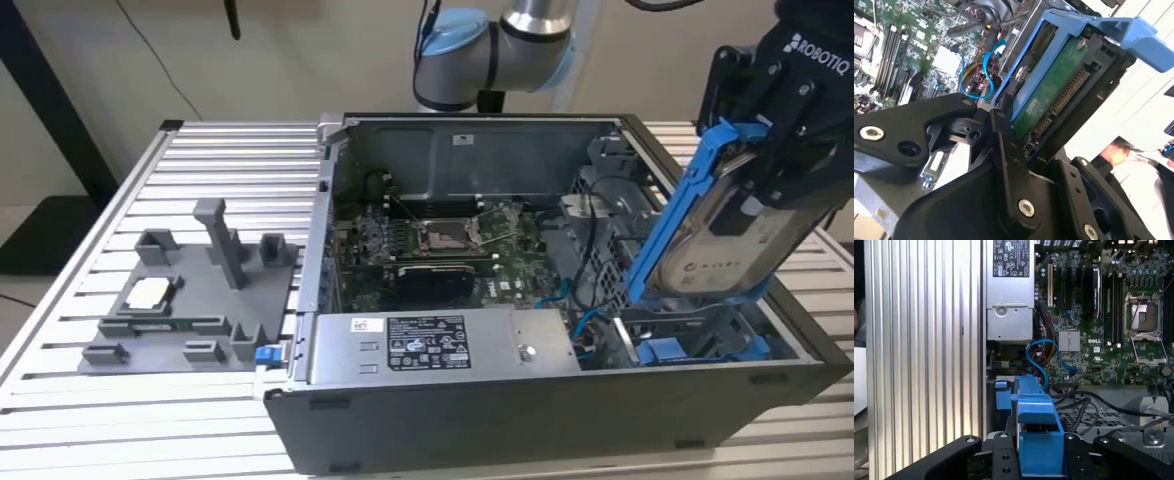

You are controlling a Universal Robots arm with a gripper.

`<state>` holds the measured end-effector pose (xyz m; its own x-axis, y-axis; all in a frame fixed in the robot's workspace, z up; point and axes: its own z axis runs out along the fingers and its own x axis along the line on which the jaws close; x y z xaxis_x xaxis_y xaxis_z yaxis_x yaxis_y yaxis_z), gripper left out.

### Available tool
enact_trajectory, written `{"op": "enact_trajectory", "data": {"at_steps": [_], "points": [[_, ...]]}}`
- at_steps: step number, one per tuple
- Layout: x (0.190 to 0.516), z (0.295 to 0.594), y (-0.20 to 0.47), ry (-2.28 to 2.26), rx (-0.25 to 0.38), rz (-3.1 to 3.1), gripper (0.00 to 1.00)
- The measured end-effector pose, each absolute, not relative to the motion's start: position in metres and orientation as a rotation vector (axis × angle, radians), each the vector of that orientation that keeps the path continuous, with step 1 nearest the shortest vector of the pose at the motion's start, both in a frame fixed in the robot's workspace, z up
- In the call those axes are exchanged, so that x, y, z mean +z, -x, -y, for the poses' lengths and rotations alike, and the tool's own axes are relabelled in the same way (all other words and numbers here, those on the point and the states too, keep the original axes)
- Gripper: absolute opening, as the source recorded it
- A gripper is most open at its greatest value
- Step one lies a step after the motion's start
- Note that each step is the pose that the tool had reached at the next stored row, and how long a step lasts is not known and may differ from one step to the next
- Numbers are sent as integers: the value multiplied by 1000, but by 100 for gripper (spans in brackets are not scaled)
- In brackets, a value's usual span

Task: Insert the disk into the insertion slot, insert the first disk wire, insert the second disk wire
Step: 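Insert the disk into the insertion slot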

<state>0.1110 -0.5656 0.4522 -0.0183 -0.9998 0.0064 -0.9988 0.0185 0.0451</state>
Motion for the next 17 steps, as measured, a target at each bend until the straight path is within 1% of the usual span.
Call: {"op": "enact_trajectory", "data": {"at_steps": [17], "points": [[433,566,-117,-2175,-43,2216,33]]}}
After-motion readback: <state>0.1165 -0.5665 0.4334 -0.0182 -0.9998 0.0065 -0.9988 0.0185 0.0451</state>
